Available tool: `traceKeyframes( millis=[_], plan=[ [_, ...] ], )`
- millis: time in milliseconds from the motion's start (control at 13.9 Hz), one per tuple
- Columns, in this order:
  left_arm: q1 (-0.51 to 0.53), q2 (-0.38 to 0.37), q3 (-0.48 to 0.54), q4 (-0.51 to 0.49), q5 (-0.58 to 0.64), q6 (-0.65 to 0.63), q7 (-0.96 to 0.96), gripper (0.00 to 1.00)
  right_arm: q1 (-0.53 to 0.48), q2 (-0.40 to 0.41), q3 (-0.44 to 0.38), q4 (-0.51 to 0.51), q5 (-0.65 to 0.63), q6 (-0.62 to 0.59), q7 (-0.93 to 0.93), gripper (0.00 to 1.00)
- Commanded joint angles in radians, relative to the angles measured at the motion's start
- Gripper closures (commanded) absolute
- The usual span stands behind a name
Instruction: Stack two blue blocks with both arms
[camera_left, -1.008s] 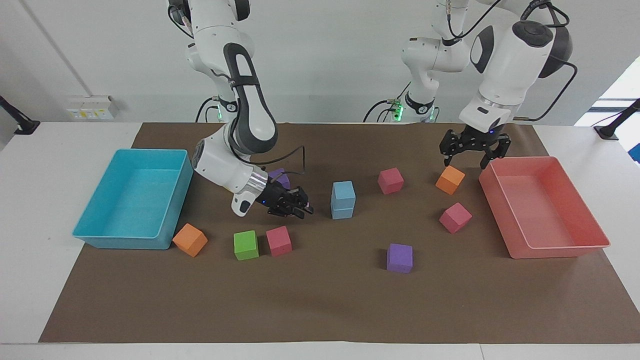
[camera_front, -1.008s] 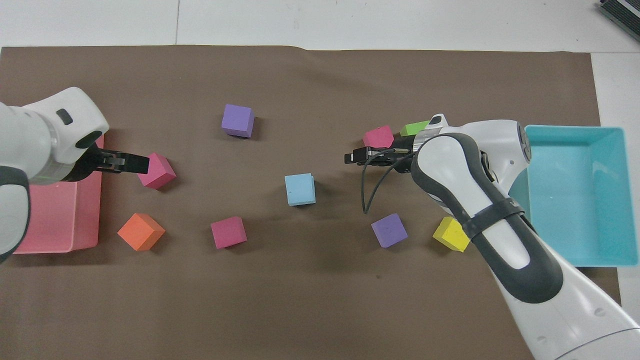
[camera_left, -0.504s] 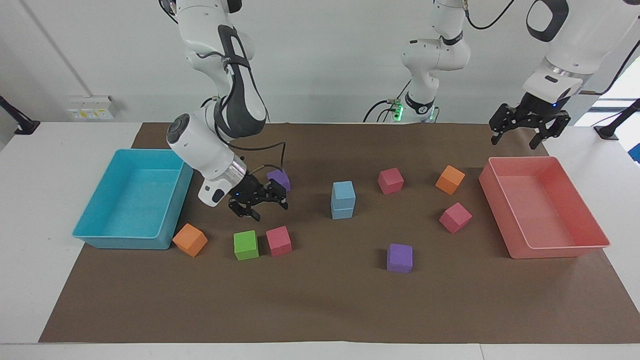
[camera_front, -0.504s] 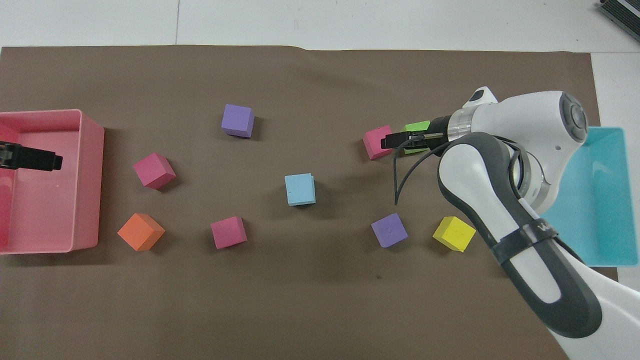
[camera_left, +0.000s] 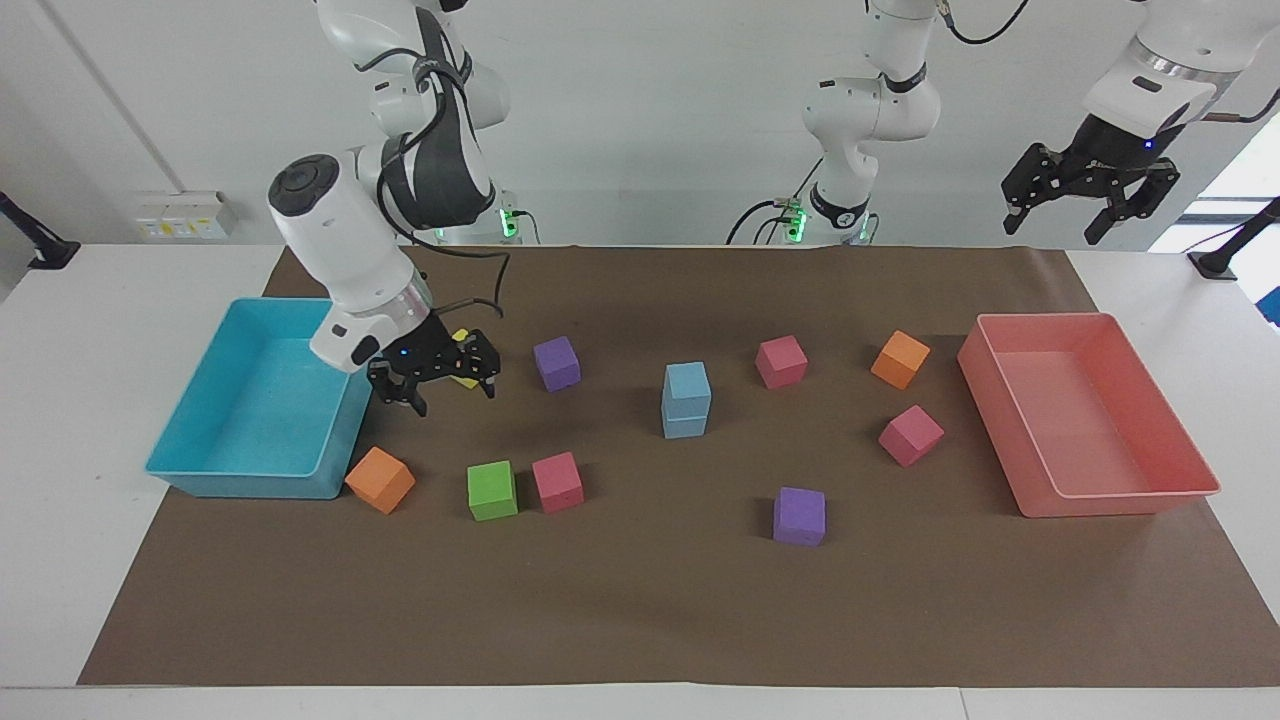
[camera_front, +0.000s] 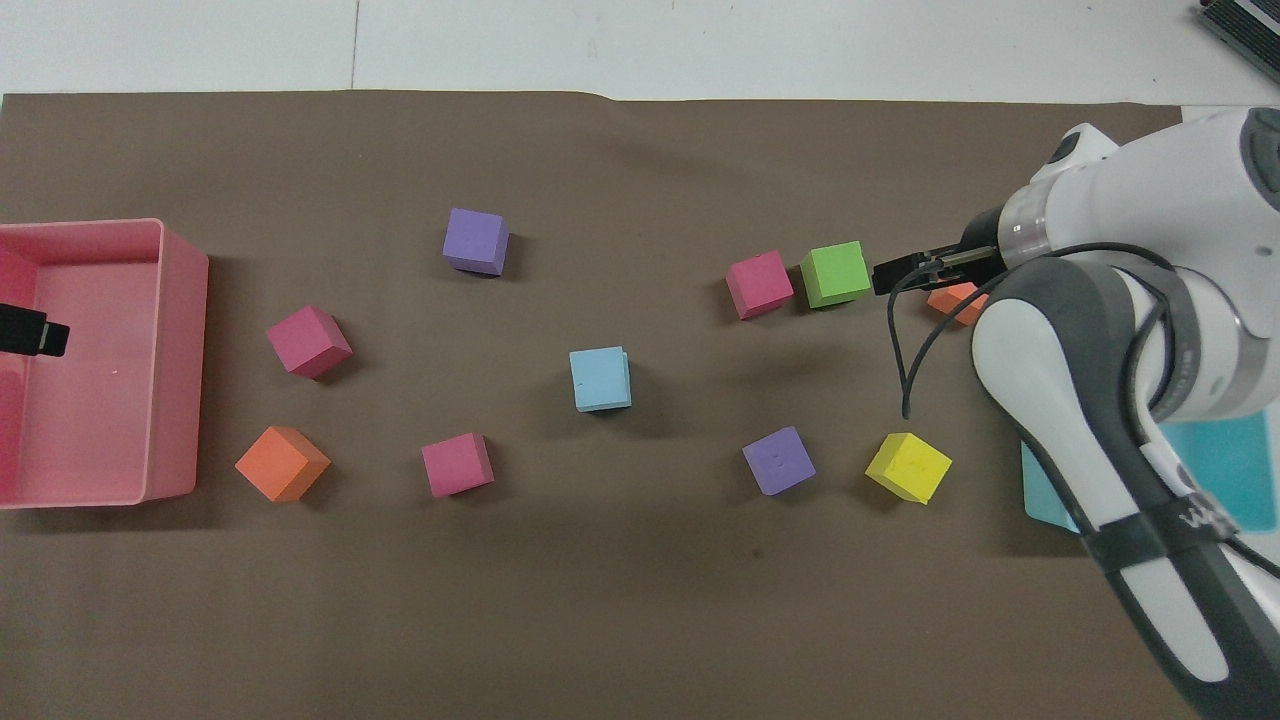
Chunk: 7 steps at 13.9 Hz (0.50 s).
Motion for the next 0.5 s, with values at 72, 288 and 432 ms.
traceKeyframes(
  millis=[72, 288, 432],
  plan=[
    [0.016, 0.004, -0.009, 0.013, -0.019, -0.013, 0.003, 0.00, -0.062, -0.081, 0.004, 0.002, -0.099, -0.061, 0.018, 0.00],
    [0.018, 0.008, -0.009, 0.015, -0.023, -0.024, -0.002, 0.00, -0.085, -0.144, -0.004, 0.011, -0.139, -0.136, 0.018, 0.00],
    [0.018, 0.021, -0.009, 0.017, -0.026, -0.025, -0.011, 0.00, -0.094, -0.172, -0.004, 0.051, -0.154, -0.240, 0.021, 0.00]
  ],
)
